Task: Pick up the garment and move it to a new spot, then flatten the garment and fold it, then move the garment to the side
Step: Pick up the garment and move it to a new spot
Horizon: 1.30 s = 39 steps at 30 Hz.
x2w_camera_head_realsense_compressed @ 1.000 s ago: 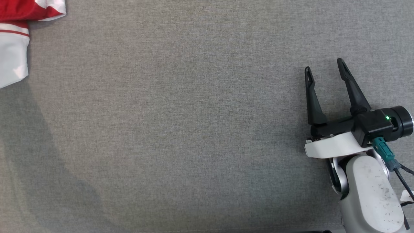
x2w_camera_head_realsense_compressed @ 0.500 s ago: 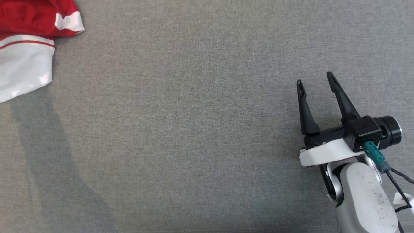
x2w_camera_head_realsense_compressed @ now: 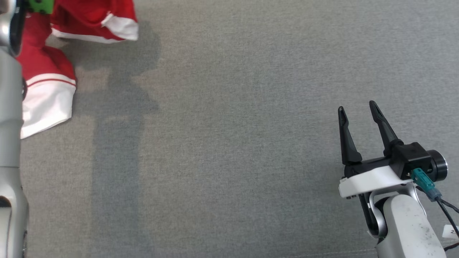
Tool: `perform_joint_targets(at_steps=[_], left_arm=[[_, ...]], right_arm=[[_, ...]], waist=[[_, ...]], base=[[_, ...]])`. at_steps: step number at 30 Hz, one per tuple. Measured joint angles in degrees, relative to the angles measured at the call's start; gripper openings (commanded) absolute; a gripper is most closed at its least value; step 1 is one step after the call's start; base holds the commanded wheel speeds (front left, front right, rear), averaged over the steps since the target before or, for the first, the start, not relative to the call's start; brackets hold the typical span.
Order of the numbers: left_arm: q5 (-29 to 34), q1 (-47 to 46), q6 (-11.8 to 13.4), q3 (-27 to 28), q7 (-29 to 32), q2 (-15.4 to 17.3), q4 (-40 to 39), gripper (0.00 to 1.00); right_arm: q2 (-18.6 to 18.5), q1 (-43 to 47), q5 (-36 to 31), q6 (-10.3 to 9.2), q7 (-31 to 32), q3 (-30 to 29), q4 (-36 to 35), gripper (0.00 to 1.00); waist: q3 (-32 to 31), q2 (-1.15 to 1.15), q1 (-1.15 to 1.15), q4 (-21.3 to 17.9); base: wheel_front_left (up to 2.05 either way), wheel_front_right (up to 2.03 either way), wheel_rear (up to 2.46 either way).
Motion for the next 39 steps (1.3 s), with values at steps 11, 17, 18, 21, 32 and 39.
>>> perform_joint_targets(at_steps=[11,17,18,21,32,39], left_arm=[[-3.52,0.88,-1.08,-12.0,-2.71,-9.47,-5.68,0.0],[-10.03,5.32,-1.09,-21.01,-5.41,-11.12,-6.16,0.0],[-10.65,6.44,-1.09,-22.26,-5.84,-11.07,-5.98,0.0],[-12.89,11.52,-1.09,-25.95,-7.6,-10.73,-4.69,0.0],[-16.71,26.31,0.3,-28.93,-14.77,-12.33,1.98,0.0],[-18.41,29.69,1.1,-29.37,-18.87,-14.62,4.89,0.96]], right_arm=[[-0.04,1.86,2.24,0.0,0.0,-2.77,0.52,1.0],[-0.04,2.05,3.48,0.0,0.01,-3.15,0.76,1.0],[-0.05,2.1,3.8,0.0,0.01,-3.2,0.79,1.0],[-0.05,2.42,4.28,0.0,0.01,-3.31,1.0,1.0],[-0.03,3.35,3.94,0.0,0.01,-4.35,1.6,1.0],[-0.03,3.3,3.91,0.0,0.01,-3.65,2.65,1.0]], waist=[[-4.27,0.0,0.0,-8.18],[-4.71,0.0,0.0,-13.33],[-4.66,0.0,0.0,-13.96],[-4.34,0.0,0.0,-16.01],[-3.93,0.0,0.0,-15.33],[-4.5,0.0,0.0,-12.77]], base=[[0.0,0.0,0.0],[0.0,0.0,0.0],[0.0,0.0,0.0],[0.0,0.0,0.0],[0.0,0.0,0.0],[0.0,0.0,0.0]])
